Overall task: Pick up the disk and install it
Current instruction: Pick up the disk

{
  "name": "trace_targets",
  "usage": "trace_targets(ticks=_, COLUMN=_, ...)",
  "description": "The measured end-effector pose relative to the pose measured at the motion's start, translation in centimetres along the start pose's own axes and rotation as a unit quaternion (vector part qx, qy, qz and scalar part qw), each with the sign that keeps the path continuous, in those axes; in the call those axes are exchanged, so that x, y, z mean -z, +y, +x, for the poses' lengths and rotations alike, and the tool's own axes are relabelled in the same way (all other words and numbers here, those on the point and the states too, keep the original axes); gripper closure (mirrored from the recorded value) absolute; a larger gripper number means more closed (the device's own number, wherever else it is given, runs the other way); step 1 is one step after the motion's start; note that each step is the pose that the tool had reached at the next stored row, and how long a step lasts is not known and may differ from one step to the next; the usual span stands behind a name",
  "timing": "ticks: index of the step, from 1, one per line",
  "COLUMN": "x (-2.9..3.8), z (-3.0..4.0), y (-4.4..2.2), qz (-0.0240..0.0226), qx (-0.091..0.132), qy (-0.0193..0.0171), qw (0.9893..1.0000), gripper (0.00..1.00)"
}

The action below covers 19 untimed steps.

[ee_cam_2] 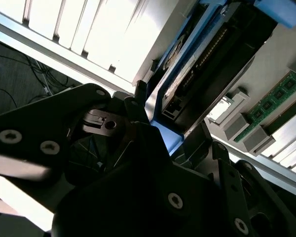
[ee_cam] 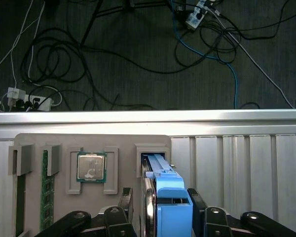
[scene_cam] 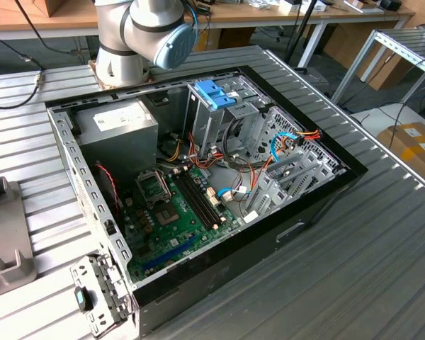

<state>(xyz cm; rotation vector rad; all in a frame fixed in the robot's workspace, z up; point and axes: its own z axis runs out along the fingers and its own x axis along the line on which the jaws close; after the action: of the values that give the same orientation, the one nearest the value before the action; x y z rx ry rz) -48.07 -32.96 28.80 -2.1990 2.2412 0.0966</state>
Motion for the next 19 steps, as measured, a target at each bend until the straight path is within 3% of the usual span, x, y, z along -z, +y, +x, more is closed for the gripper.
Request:
trace_targets(ticks=3, x=-0.01, z=0.0, y=0.0, qz=0.0001, qx=0.0, qy=0.0, qw=1.0, gripper=0.46)
trace_targets(ticks=4, x=-0.01, z=0.0, y=0.0, qz=0.0, qx=0.0, qy=0.0, qw=1.0, gripper=0.53)
trace_targets(ticks=8, x=-0.02, z=0.0, y=0.0, qz=0.0001, qx=0.0, qy=0.0, qw=1.0, gripper=0.63)
trace_targets(ticks=19, x=-0.04, z=0.0, y=0.0, qz=0.0, qx=0.0, qy=0.0, qw=1.0, gripper=0.63)
